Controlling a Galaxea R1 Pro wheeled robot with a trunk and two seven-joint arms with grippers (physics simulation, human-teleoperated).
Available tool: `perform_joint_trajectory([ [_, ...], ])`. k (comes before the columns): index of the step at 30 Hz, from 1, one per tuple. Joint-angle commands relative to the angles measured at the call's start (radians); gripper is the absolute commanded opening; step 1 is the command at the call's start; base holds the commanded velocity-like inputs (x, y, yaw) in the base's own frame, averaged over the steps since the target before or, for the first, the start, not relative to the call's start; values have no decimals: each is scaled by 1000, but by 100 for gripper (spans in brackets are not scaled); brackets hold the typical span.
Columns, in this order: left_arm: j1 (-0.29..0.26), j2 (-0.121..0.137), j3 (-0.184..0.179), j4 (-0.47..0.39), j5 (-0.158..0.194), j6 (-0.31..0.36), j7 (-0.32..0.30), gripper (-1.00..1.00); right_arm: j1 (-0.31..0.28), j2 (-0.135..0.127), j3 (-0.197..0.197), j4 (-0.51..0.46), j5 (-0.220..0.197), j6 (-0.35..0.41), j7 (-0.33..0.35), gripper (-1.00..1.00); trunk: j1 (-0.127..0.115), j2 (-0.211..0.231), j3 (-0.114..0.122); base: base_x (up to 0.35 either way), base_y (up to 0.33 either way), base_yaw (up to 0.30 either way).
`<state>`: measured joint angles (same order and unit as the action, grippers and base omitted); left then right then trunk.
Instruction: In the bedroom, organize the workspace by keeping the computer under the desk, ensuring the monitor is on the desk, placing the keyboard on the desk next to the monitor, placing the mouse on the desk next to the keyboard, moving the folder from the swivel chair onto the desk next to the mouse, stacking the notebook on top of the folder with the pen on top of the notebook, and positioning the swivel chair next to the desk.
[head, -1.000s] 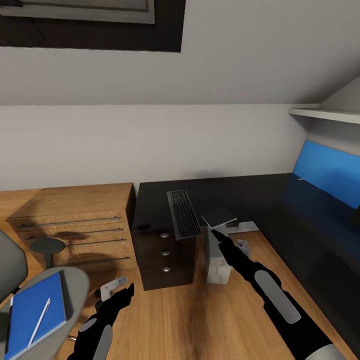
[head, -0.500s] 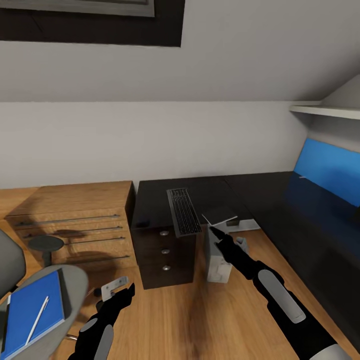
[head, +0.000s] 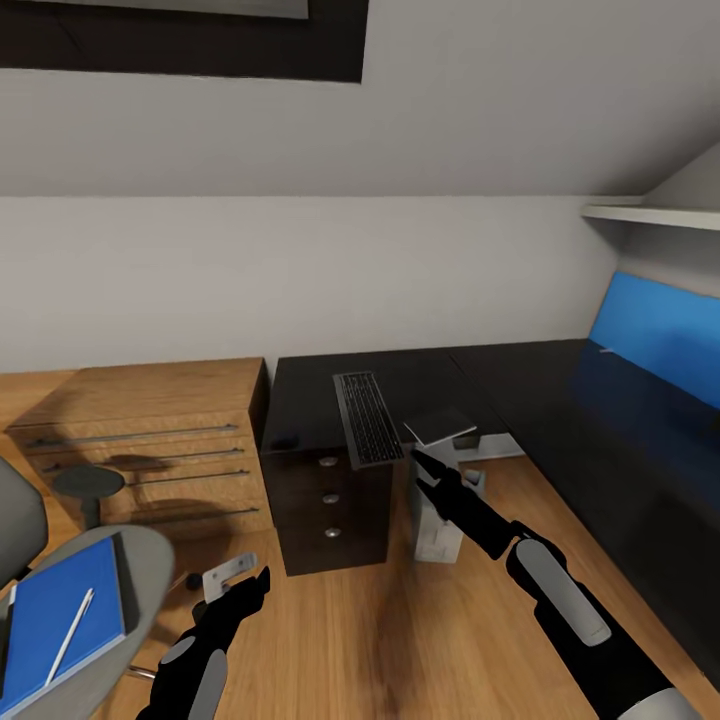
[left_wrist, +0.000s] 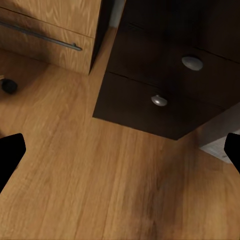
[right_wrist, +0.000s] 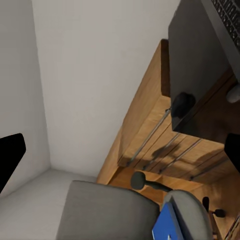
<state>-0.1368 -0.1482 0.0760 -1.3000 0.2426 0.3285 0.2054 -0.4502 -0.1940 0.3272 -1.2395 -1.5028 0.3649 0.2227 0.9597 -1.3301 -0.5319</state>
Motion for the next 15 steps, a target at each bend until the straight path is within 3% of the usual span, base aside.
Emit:
perform_joint_trajectory([
  [1,-1,-1,1,-1,11,4,5,100,-1,0,2,1,-7,2,1,100,4,-8,-4,0,0,0],
  [7,0,-1,1,-1,11,4,5,100,-1,11,8,60,-10,-4,3,100,27,-50,-23,0,0,0],
  [9,-1,-1,1,-1,11,4,5,100,-1,29,9,90,-10,-5,2,100,35,-64,-29,0,0,0],
  [10,-1,-1,1,-1,11,4,5,100,-1,58,6,125,-8,-6,1,100,38,-71,-32,0,0,0],
  [12,0,-1,1,-1,11,4,5,100,-1,88,3,170,-7,-7,0,100,46,-85,-39,0,0,0],
  [15,0,-1,1,-1,11,4,5,100,-1,106,4,207,-7,-11,-1,100,58,-106,-48,0,0,0],
])
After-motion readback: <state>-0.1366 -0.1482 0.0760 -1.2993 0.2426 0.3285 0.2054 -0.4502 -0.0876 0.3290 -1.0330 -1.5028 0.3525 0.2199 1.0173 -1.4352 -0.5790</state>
